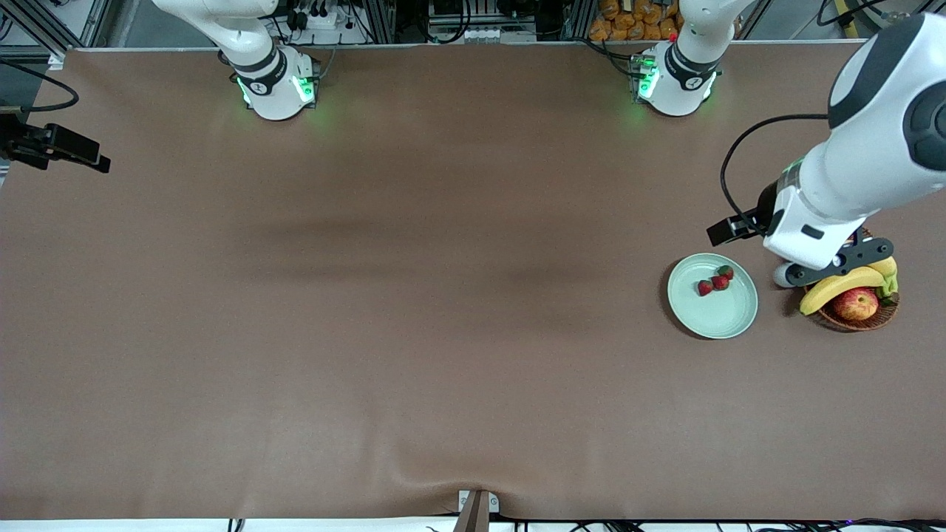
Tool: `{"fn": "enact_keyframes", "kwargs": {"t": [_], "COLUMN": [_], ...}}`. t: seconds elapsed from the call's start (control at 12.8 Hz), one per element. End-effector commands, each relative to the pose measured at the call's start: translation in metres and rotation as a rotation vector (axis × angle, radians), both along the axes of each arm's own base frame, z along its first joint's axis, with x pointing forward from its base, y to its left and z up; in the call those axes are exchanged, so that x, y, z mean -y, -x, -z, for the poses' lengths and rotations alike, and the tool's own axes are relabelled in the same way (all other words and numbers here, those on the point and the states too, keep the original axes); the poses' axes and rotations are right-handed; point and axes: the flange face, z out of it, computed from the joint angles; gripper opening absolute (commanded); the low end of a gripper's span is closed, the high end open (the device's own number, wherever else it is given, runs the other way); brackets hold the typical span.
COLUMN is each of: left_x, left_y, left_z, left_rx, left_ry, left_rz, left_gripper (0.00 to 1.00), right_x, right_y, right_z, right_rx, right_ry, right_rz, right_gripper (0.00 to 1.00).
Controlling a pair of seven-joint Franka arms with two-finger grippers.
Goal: Collect all strawberries into plate
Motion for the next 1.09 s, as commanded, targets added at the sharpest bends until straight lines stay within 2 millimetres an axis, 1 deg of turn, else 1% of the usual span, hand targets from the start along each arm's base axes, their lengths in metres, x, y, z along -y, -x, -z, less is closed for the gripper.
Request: {"fn": "enact_keyframes", "kwargs": {"t": [0.0,0.08,0.16,0.23,0.39,0.47,0.55,0.62,0.78,0.86,0.94,1.02], "left_x": [-0.006,-0.007,-0.003,-0.003,0.002,-0.002,-0.013,-0.022,-0.046,-0.056,-0.063,-0.073], "left_y": [0.004,0.001,0.0,-0.003,0.001,0.003,0.001,0.002,0.003,0.008,0.01,0.016], "left_z": [-0.029,-0.033,-0.037,-0.036,-0.048,-0.052,-0.052,-0.055,-0.064,-0.073,-0.073,-0.079], "left_rx": [0.038,0.048,0.059,0.06,0.083,0.08,0.069,0.063,0.063,0.077,0.073,0.078], "left_ry": [0.013,0.027,0.03,0.028,-0.004,-0.007,0.004,0.032,0.083,0.086,0.079,0.078], "left_rz": [0.063,0.108,0.145,0.141,0.155,0.172,0.164,0.152,0.124,0.135,0.15,0.161], "left_gripper": [1.0,1.0,1.0,1.0,1.0,1.0,1.0,1.0,1.0,1.0,1.0,1.0], "right_x": [0.002,0.003,0.002,0.002,0.003,0.002,0.002,0.002,0.001,0.001,0.0,0.001], "right_y": [0.0,0.0,0.0,0.0,0.0,0.0,0.0,0.0,-0.001,-0.001,-0.001,-0.001], "right_z": [-0.005,-0.005,-0.005,-0.005,-0.005,-0.005,-0.005,-0.005,-0.004,-0.005,-0.005,-0.005], "right_rx": [0.001,0.001,0.001,0.001,0.001,0.001,0.001,0.002,-0.001,0.001,0.001,0.001], "right_ry": [-0.018,-0.018,-0.018,-0.018,-0.018,-0.018,-0.018,-0.018,-0.018,-0.018,-0.018,-0.018], "right_rz": [0.006,0.007,0.006,0.006,0.007,0.006,0.006,0.006,0.004,0.004,0.003,0.004], "right_gripper": [1.0,1.0,1.0,1.0,1.0,1.0,1.0,1.0,1.0,1.0,1.0,1.0]}}
